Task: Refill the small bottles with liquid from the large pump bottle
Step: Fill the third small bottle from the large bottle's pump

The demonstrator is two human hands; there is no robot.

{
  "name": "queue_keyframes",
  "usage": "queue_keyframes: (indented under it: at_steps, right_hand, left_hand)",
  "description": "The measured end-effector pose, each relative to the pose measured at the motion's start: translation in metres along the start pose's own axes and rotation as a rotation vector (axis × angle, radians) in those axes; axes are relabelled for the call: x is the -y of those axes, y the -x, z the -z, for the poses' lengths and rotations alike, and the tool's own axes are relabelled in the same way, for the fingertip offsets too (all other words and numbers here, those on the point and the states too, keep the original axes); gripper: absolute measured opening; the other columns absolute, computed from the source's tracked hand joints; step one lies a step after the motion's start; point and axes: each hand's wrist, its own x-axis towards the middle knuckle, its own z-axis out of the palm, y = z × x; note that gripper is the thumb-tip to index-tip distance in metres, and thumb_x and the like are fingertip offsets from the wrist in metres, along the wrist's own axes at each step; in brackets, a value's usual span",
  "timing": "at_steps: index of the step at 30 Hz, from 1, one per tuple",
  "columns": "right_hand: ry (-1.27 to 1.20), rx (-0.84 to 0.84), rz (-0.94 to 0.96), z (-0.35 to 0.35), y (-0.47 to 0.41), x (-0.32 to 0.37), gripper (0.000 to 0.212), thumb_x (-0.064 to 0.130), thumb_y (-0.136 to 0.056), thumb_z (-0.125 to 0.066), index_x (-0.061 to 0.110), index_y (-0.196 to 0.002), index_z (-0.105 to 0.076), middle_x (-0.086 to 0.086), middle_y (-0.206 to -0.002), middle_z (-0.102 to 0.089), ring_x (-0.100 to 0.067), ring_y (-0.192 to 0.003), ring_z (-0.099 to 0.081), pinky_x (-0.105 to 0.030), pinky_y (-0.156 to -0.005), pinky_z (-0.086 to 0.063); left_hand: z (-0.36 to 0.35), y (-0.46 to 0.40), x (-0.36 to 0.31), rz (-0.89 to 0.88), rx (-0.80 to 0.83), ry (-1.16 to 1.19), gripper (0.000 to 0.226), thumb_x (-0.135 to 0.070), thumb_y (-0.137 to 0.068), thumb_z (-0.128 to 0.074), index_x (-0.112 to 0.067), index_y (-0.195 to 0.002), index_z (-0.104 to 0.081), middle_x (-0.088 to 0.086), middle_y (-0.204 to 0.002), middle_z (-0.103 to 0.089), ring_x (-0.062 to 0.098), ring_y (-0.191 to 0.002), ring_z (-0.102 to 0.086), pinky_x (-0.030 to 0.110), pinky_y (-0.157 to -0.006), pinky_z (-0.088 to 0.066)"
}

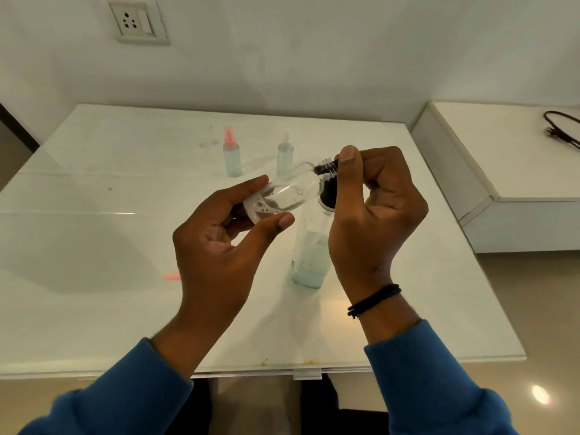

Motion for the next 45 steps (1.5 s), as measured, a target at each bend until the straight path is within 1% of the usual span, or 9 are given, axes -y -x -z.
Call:
queue_keyframes:
  at_steps: [4,9,12,15,21,24,28,39,45]
  right_hand:
    - [-0.002,0.003,-0.012,0.0016,-0.0027,0.0009,0.026,0.002,-0.096,-0.064,0.006,-0.071,-0.061,-0.004,-0.069,-0.056,-0.017,-0.065,-0.053,-0.025,-0.064,-0.044]
    - [0.012,-0.001,0.001,0.0016,-0.0042,0.0016,0.027,0.002,-0.097,-0.063,0.012,-0.072,-0.058,-0.003,-0.068,-0.055,-0.022,-0.064,-0.054,-0.033,-0.062,-0.047]
    - [0.025,0.004,-0.013,0.0010,-0.0015,-0.0001,0.025,0.003,-0.097,-0.063,0.007,-0.072,-0.061,-0.005,-0.068,-0.056,-0.022,-0.064,-0.053,-0.029,-0.062,-0.046]
    - [0.034,0.011,-0.008,0.0015,-0.0063,0.0032,0.027,0.003,-0.096,-0.064,0.011,-0.071,-0.059,-0.005,-0.067,-0.056,-0.022,-0.063,-0.054,-0.026,-0.062,-0.044]
    - [0.027,0.003,-0.027,0.0018,-0.0055,0.0010,0.027,0.005,-0.097,-0.062,0.010,-0.072,-0.058,-0.008,-0.066,-0.055,-0.028,-0.063,-0.056,-0.041,-0.060,-0.050]
    - [0.038,-0.002,-0.029,0.0015,-0.0039,-0.0006,0.027,0.005,-0.098,-0.062,0.004,-0.071,-0.059,-0.008,-0.067,-0.056,-0.026,-0.063,-0.055,-0.041,-0.060,-0.048]
    - [0.041,-0.015,-0.002,0.0017,-0.0064,0.0023,0.027,0.006,-0.097,-0.063,0.009,-0.071,-0.058,-0.005,-0.067,-0.055,-0.024,-0.063,-0.054,-0.036,-0.060,-0.047]
    - [0.064,-0.022,0.019,0.0012,-0.0058,0.0036,0.026,0.008,-0.097,-0.063,0.014,-0.072,-0.057,0.001,-0.068,-0.055,-0.025,-0.064,-0.054,-0.042,-0.062,-0.047]
    - [0.081,-0.023,0.011,0.0003,-0.0009,0.0002,0.028,0.011,-0.098,-0.061,0.006,-0.071,-0.060,-0.002,-0.068,-0.057,-0.030,-0.064,-0.054,-0.050,-0.062,-0.046]
  left_hand:
    - [-0.0006,0.0004,-0.0008,-0.003,-0.006,0.011,0.043,-0.018,-0.080,-0.082,-0.016,-0.120,-0.066,-0.007,-0.116,-0.071,0.006,-0.109,-0.070,0.017,-0.087,-0.057]
    - [-0.0002,0.0003,-0.0007,0.000,0.001,0.005,0.043,-0.017,-0.082,-0.082,-0.016,-0.122,-0.066,-0.005,-0.117,-0.071,0.008,-0.109,-0.071,0.018,-0.088,-0.057]
    - [0.0008,0.0004,0.0002,-0.002,-0.001,-0.004,0.044,-0.017,-0.081,-0.082,-0.015,-0.122,-0.066,-0.002,-0.117,-0.072,0.012,-0.108,-0.072,0.020,-0.088,-0.058]
    - [0.0005,0.0002,0.0004,0.005,-0.003,0.008,0.044,-0.016,-0.081,-0.082,-0.016,-0.122,-0.066,-0.004,-0.117,-0.072,0.011,-0.108,-0.072,0.020,-0.088,-0.058]
    - [-0.0001,0.0002,0.0003,-0.005,0.001,-0.002,0.044,-0.017,-0.081,-0.083,-0.014,-0.122,-0.066,-0.002,-0.116,-0.072,0.012,-0.108,-0.072,0.021,-0.088,-0.058]
    - [0.0000,0.0001,0.0006,0.003,-0.002,0.006,0.044,-0.019,-0.081,-0.082,-0.015,-0.121,-0.066,-0.003,-0.116,-0.072,0.012,-0.108,-0.072,0.022,-0.088,-0.059]
    - [0.0000,-0.0002,-0.0007,-0.008,0.000,0.002,0.044,-0.020,-0.081,-0.082,-0.016,-0.122,-0.066,-0.005,-0.117,-0.071,0.008,-0.109,-0.071,0.018,-0.088,-0.057]
    - [0.0002,-0.0008,0.0004,-0.006,0.001,0.002,0.044,-0.021,-0.081,-0.082,-0.016,-0.121,-0.066,-0.006,-0.117,-0.071,0.008,-0.109,-0.071,0.018,-0.088,-0.057]
    - [0.0004,-0.0003,0.0012,-0.003,-0.002,-0.009,0.044,-0.020,-0.081,-0.082,-0.015,-0.122,-0.066,-0.005,-0.117,-0.071,0.008,-0.110,-0.071,0.018,-0.087,-0.057]
